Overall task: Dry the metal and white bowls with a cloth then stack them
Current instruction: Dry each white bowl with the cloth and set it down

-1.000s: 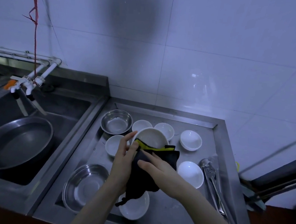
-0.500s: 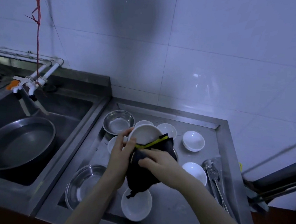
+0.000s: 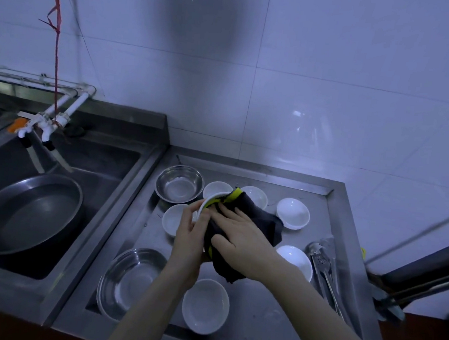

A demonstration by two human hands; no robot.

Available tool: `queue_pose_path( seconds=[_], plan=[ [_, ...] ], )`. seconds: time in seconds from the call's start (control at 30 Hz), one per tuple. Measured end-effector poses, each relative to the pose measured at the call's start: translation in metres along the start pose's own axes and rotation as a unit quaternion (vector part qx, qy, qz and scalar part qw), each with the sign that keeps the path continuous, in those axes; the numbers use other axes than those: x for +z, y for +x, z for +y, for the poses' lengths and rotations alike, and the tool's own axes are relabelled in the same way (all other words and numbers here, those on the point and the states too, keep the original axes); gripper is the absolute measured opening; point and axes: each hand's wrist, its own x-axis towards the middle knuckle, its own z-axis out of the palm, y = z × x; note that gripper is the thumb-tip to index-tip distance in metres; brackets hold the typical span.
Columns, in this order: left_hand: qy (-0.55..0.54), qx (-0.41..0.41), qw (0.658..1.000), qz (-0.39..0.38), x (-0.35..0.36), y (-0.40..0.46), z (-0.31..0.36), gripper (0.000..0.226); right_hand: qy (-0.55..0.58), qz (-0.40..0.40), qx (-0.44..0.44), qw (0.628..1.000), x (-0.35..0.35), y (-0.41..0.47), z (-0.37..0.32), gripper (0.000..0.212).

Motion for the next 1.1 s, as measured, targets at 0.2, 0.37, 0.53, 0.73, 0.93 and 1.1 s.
queue_pose_path(
  seconds=[0.2, 0.37, 0.53, 0.73, 0.93, 1.1],
  plan=[
    [0.003, 0.000, 1.000, 0.026, -0.005, 0.005, 0.002, 0.013, -0.002, -0.110, 0.045, 0.993, -0.014, -0.026, 0.011, 0.036],
    [0.022, -0.005, 1.000, 0.001, 0.005, -0.002, -0.006, 0.014, -0.177, 0.029, 0.068, 0.981, -0.005, -0.025, 0.017, 0.046],
    [-0.002, -0.039, 0.999, -0.008, 0.005, 0.001, -0.007, 0.019, -0.024, -0.022, 0.008, 0.999, -0.001, -0.007, 0.006, 0.054],
    [-0.016, -0.041, 0.999, 0.011, -0.001, 0.008, -0.006, 0.022, 0.177, -0.020, 0.090, 0.980, -0.011, -0.028, 0.013, 0.030],
    [-0.032, -0.042, 0.999, -0.002, -0.003, 0.011, -0.003, 0.023, 0.070, 0.204, 0.014, 0.976, 0.008, -0.030, 0.030, 0.069],
    [0.020, -0.031, 0.999, -0.037, 0.000, 0.002, -0.010, 0.022, 0.062, 0.176, 0.102, 0.977, -0.005, -0.014, 0.042, 0.084]
  ],
)
